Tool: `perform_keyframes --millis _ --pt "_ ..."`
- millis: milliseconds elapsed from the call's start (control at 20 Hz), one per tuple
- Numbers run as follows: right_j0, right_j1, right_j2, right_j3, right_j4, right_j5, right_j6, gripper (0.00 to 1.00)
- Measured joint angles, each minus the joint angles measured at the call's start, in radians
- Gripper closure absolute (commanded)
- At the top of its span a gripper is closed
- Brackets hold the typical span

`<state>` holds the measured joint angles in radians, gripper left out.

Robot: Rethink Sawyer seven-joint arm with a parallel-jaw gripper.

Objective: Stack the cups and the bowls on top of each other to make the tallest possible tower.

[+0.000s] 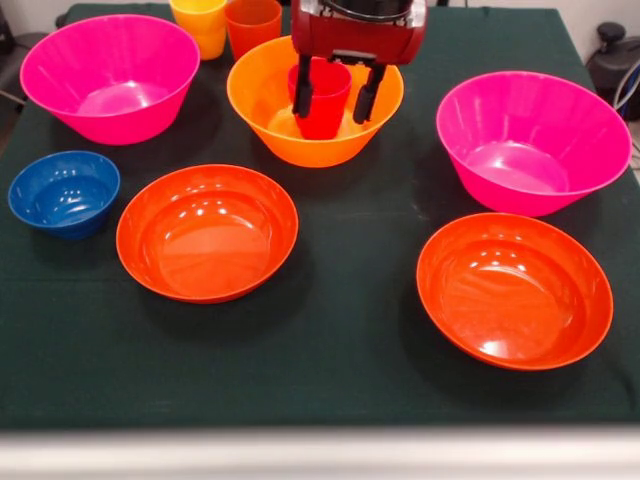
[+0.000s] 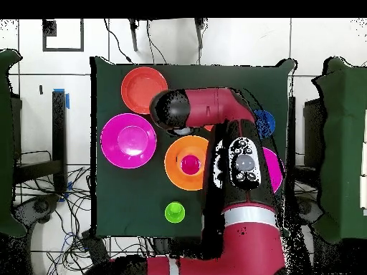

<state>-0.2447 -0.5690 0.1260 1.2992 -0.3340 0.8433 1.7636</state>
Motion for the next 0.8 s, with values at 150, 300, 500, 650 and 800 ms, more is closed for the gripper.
perform_keyframes --millis 150,300,500,650,800 --pt "0.0 0.005 0.002 -0.018 0.0 0.0 0.0 0.0" --pt "-0.005 0.023 0.007 -0.042 0.0 0.0 0.0 0.0" --pt "-0.01 0.045 0.012 -0.065 0.0 0.0 0.0 0.0" --pt "-0.016 0.067 0.017 -0.089 -0.001 0.0 0.0 0.0" --pt "-0.024 0.087 0.024 -0.108 0.0 0.0 0.0 0.0"
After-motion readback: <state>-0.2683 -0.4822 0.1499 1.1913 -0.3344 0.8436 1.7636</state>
